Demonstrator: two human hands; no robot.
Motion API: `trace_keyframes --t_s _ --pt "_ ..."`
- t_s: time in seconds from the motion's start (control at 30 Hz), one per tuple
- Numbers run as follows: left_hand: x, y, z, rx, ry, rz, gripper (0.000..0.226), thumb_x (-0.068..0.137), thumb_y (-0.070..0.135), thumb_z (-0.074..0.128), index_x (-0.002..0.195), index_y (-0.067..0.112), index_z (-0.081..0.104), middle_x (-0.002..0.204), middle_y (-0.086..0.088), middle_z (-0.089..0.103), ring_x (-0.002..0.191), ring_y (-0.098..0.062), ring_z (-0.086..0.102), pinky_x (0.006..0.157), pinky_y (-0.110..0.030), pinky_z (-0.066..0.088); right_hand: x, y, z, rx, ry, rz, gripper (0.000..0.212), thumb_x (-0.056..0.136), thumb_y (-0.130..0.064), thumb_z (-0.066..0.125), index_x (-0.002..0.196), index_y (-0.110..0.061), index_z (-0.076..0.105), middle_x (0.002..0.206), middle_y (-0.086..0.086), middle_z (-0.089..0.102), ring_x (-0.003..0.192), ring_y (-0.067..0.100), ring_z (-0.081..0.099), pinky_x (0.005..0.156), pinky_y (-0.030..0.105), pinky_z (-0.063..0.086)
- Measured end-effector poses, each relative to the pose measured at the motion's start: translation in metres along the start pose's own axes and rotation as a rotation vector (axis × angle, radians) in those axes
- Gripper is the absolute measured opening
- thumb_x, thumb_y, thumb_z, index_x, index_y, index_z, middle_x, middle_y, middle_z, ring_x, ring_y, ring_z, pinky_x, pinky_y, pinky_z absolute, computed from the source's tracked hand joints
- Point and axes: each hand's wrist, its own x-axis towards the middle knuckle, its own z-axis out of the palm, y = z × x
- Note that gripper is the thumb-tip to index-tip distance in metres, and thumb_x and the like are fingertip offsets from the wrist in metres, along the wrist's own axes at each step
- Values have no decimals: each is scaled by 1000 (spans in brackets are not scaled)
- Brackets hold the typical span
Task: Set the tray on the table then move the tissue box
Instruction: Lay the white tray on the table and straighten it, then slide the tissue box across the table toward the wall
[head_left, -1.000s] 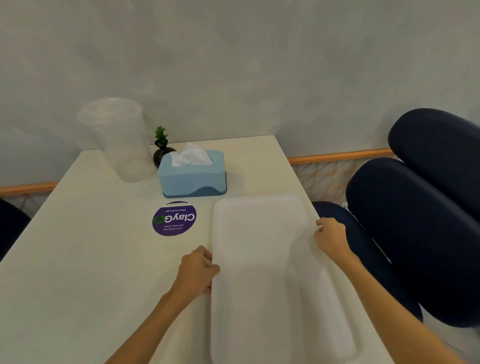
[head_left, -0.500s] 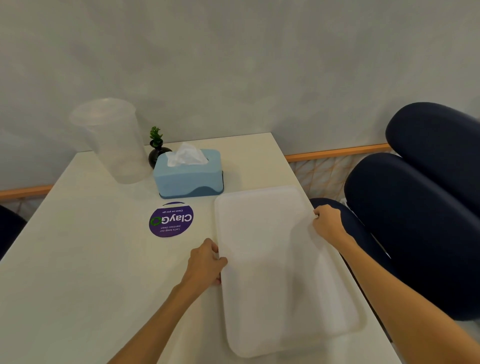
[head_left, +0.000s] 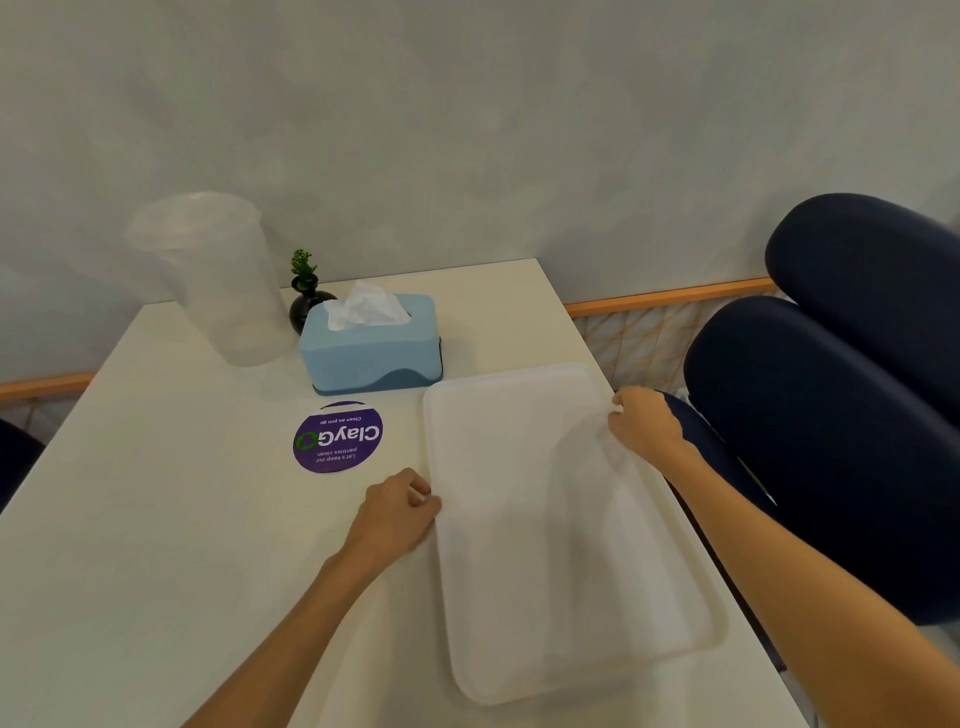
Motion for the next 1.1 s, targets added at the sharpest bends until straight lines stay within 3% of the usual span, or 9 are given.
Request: trace_keyframes --t_s 0.13,0.23,0.37,0.6,0.7,0.9,1.1 --pt "8 3 -20 85 25 52 16 86 29 63 99 19 64 83 5 66 70 -20 71 79 -44 59 4 -24 -13 12 1 -109 29 90 -9 49 115 -1 61 111 17 66 94 33 64 80 41 56" --pt "17 8 -36 68 45 74 16 87 26 64 99 16 65 89 -1 69 71 -21 72 78 -43 59 7 -46 -22 25 -38 -243 31 91 -10 49 119 -4 60 115 17 65 93 30 62 79 36 54" --pt "31 15 -61 -23 104 62 15 87 19 63 99 10 66 92 -8 71 68 -22 69 76 -40 56 14 -74 -31 5 -93 -416 29 91 -11 51 117 -5 62 124 14 61 112 28 58 92 36 48" --pt "69 21 -112 -74 277 93 18 87 16 62 103 9 67 98 -11 69 70 -24 67 69 -35 55 34 -127 -28 -57 -247 -533 28 91 -12 51 117 -9 62 122 13 59 110 26 54 84 26 40" --pt "90 16 -126 -86 400 92 25 89 18 59 112 8 62 108 -13 68 90 -30 66 79 -40 53 40 -149 -15 -78 -324 -533 31 92 -12 50 122 -8 58 128 14 56 113 27 52 85 26 38" --pt "119 10 -131 -162 614 50 35 93 15 55 125 1 53 126 -19 60 110 -32 60 85 -31 45 47 -190 20 138 -368 -406 44 97 -26 44 137 -7 43 137 17 51 121 30 50 92 30 40" --pt "142 -1 -125 -228 602 -7 41 99 26 41 133 4 46 134 -17 51 120 -30 52 88 -30 39 50 -216 47 442 -484 -270 56 93 -38 49 139 -9 36 139 11 48 102 19 47 81 30 40"
